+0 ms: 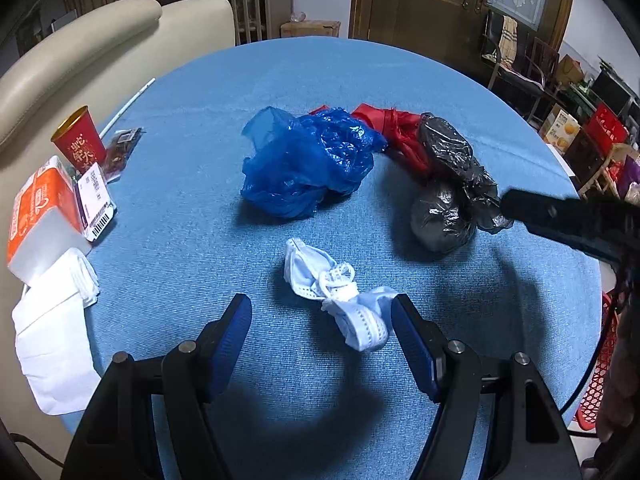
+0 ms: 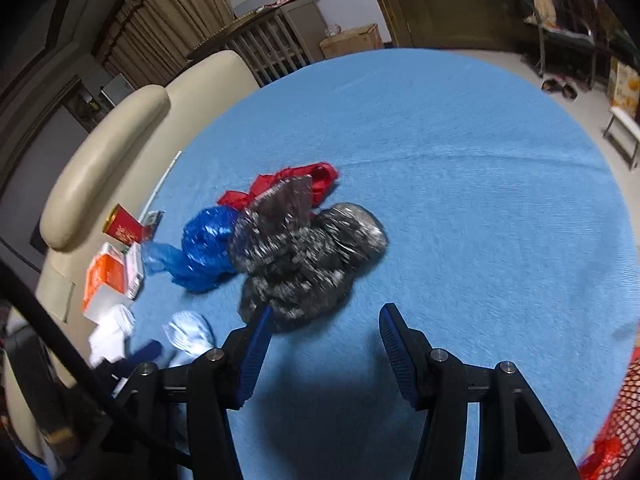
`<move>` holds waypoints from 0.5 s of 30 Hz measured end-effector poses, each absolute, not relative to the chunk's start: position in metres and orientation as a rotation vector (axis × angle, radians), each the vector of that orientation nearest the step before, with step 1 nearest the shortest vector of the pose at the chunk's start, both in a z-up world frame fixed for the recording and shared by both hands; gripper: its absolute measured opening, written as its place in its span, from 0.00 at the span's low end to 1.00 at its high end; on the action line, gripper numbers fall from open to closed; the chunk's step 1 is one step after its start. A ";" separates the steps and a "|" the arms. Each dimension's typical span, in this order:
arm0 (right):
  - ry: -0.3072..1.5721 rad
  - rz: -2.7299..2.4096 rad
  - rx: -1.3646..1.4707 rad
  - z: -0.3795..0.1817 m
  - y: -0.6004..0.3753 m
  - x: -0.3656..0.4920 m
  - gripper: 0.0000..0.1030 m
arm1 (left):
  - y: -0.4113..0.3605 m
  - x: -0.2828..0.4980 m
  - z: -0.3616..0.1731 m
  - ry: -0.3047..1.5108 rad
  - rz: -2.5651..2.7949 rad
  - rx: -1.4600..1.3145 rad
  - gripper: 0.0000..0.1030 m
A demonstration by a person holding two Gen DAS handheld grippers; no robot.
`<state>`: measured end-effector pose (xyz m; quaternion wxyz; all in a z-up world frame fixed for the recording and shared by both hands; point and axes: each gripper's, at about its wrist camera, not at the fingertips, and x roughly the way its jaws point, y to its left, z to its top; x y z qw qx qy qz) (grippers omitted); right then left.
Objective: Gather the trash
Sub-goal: 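Grasp the black plastic bag with the right gripper and lift it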
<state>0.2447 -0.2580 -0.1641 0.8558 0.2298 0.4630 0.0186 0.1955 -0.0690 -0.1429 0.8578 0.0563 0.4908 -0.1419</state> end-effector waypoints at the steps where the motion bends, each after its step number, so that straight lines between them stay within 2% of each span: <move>1: 0.981 0.047 0.501 -0.165 -0.258 0.250 0.58 | -0.068 0.196 -0.144 1.033 -0.301 0.114 0.71; 10: 1.006 0.035 0.640 -0.172 -0.251 0.277 0.60 | -0.052 0.200 -0.149 1.058 -0.330 0.066 0.71; 15: 1.032 -0.026 0.622 -0.179 -0.241 0.289 0.64 | -0.048 0.202 -0.147 1.050 -0.366 0.060 0.71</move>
